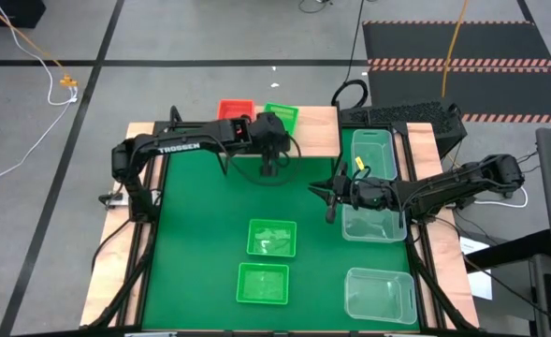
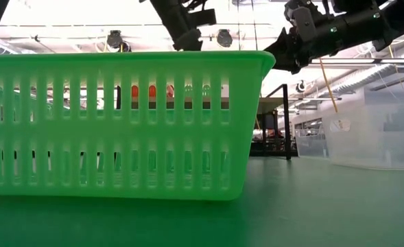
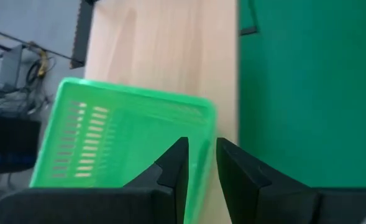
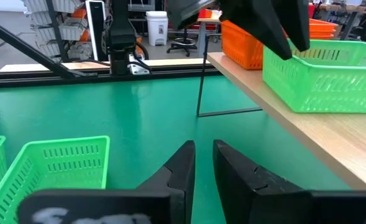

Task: Stack baskets on shelf by color
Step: Put the top green bin on the shelf

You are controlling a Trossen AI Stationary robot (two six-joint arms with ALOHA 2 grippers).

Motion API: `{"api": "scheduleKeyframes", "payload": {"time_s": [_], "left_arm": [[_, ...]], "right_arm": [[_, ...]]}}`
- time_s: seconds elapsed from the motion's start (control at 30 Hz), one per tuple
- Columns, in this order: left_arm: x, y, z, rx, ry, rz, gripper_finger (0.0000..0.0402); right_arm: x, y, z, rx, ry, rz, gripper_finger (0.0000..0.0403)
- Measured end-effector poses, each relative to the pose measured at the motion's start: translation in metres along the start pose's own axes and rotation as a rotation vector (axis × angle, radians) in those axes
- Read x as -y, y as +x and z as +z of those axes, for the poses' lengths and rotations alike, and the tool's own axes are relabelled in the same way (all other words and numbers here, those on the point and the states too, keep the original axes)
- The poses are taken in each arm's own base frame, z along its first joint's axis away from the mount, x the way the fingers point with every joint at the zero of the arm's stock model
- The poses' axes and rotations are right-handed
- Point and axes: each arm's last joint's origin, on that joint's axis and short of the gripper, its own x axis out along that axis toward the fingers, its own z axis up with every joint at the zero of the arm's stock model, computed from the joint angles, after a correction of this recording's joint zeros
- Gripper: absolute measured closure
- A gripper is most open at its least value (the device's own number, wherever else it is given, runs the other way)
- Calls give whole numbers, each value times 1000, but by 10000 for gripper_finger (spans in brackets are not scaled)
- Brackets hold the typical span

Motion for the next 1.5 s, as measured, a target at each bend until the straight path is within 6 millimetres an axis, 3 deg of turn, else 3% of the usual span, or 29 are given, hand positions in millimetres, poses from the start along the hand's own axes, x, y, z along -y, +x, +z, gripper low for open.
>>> {"api": "scheduleKeyframes", "payload": {"time_s": [0.73,1.0,1.27,1.5], "left_arm": [[-16,4,-14,-61,-52,-12,317],[-25,6,-20,-83,-203,1,389],[-16,4,-16,-74,-205,-34,363],[-10,3,-12,-63,-138,-44,376]], "right_arm": [[0,0,0,0,0,0,353],[0,0,0,0,0,0,353],[0,0,0,0,0,0,353],[0,0,0,0,0,0,353]]}}
